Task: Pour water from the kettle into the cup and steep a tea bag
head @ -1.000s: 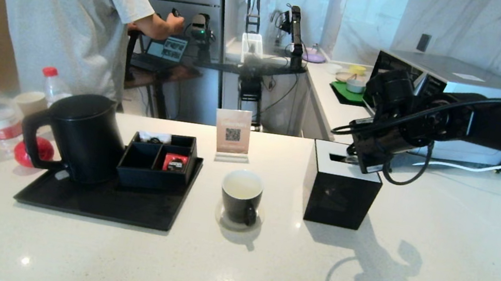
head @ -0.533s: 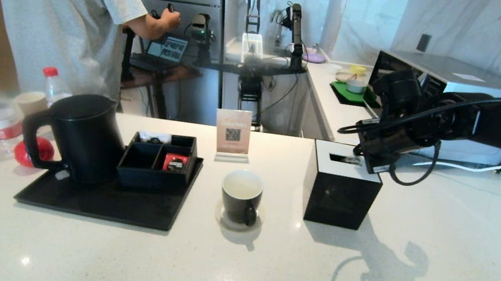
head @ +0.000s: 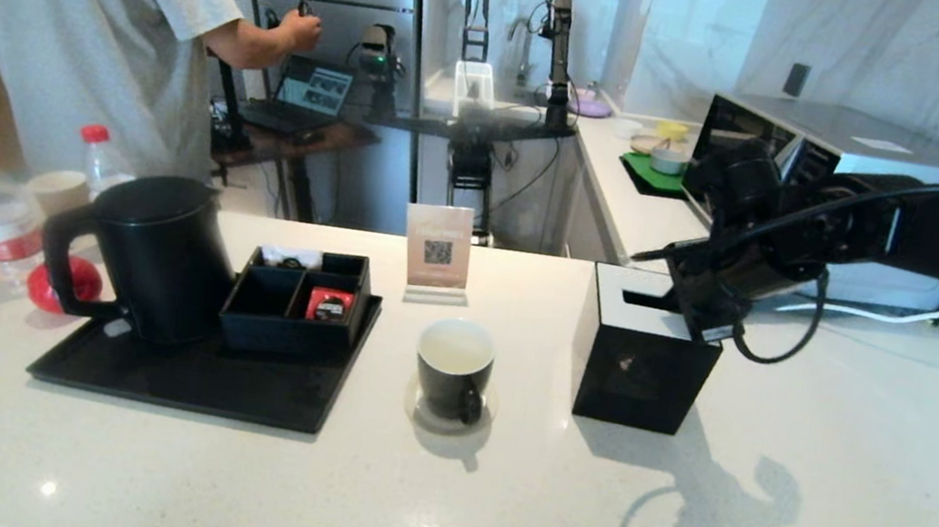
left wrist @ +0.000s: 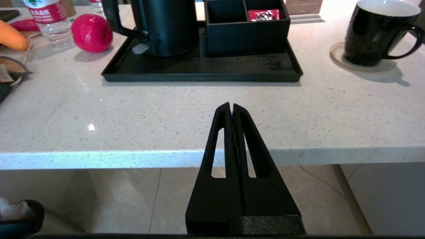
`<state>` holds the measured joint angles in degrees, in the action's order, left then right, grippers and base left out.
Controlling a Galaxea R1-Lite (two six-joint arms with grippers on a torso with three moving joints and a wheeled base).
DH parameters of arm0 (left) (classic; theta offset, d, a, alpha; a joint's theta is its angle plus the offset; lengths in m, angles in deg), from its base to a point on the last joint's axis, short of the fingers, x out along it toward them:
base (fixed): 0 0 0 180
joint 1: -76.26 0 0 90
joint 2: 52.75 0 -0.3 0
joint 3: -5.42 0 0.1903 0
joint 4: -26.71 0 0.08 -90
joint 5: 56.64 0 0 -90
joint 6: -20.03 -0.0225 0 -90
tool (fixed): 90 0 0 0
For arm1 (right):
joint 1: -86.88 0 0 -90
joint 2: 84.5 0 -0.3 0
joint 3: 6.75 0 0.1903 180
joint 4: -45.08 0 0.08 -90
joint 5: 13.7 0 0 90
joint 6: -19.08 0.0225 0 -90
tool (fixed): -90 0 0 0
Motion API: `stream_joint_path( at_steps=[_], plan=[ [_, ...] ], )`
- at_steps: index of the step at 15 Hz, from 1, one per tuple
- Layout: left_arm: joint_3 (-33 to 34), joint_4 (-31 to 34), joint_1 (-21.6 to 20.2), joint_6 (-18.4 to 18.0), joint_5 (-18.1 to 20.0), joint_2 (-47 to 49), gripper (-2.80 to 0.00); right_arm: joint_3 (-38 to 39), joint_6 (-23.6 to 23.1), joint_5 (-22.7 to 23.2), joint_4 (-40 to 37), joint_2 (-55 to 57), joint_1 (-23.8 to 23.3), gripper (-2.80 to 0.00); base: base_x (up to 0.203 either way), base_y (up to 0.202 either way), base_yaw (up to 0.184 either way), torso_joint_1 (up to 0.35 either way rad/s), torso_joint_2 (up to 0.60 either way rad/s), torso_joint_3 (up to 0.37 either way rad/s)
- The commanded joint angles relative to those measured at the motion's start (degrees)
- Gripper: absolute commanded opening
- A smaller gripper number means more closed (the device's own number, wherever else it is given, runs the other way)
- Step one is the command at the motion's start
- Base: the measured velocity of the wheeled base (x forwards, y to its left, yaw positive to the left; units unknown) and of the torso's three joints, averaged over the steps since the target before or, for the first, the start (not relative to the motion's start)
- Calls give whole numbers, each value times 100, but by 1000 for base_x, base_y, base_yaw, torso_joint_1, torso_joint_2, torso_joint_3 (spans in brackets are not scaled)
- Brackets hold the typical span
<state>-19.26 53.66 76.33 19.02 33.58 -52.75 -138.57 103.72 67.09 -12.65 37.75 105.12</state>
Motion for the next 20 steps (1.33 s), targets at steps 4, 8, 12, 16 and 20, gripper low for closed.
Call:
stream_joint_path(
  at_steps=[4,8,12,16,20],
  plan=[
    [0,2,1,-4,4,0,-280,-43,70,-20,68,10,22,-280,0,0,0,0,0,0],
    [0,2,1,-4,4,0,-280,-100,79,-20,79,-14,22,-280,0,0,0,0,0,0],
    [0,2,1,-4,4,0,-280,-257,70,133,27,-193,22,-280,0,0,0,0,0,0],
    [0,2,1,-4,4,0,-280,-255,37,355,-113,-442,22,-280,0,0,0,0,0,0],
    [0,2,1,-4,4,0,-280,-198,-206,495,-666,-857,33,-280,0,0,0,0,0,0]
  ],
)
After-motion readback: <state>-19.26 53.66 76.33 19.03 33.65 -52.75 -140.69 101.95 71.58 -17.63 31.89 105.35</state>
